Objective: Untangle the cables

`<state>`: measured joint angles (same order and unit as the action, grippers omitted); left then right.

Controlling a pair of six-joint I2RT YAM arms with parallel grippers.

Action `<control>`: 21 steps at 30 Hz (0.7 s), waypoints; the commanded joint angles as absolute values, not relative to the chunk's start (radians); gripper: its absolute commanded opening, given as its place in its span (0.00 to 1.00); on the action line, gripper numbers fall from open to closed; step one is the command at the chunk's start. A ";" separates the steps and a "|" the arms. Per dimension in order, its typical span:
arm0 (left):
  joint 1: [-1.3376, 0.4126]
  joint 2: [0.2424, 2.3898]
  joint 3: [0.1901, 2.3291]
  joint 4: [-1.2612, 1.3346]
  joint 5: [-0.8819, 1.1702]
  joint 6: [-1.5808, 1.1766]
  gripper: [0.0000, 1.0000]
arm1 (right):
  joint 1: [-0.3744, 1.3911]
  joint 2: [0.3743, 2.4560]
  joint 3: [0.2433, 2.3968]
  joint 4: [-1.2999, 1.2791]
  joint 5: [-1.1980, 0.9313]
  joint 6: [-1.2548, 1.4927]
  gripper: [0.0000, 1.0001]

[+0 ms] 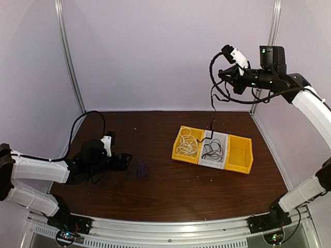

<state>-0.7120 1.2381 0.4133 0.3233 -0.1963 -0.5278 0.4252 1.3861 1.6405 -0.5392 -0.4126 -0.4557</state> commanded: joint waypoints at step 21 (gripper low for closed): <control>-0.705 1.341 0.463 0.365 -0.143 -0.533 0.97 | 0.396 1.416 1.537 -0.444 -0.354 -0.447 0.00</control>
<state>-0.7120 1.3033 0.4194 0.3378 -0.1745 -0.5308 0.4133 1.3933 1.5978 -0.4946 -0.3759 -0.4564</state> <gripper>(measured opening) 0.971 0.008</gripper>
